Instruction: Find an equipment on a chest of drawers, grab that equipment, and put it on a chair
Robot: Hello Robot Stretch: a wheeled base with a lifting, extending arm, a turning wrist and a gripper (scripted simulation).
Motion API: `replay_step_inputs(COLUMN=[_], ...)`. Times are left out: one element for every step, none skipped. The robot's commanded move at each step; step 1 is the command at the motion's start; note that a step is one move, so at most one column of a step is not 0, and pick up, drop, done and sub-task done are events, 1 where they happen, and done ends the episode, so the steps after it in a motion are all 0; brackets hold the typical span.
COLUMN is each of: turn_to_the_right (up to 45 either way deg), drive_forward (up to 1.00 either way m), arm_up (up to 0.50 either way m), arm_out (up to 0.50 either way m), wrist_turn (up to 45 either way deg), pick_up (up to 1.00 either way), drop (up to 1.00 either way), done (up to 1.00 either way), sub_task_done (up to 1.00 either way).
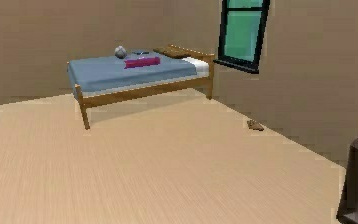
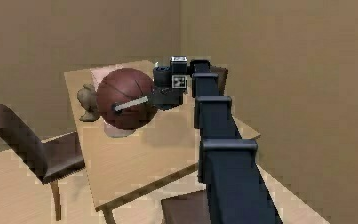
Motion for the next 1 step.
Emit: replay_step_inputs(turn_to_the_right=[0.0], drive_forward=[0.0], arm_up=[0.0], arm_out=[0.0], wrist_turn=[45.0], pick_up=[0.0], drop=[0.0], done=[0.0], sub_task_done=[0.0])
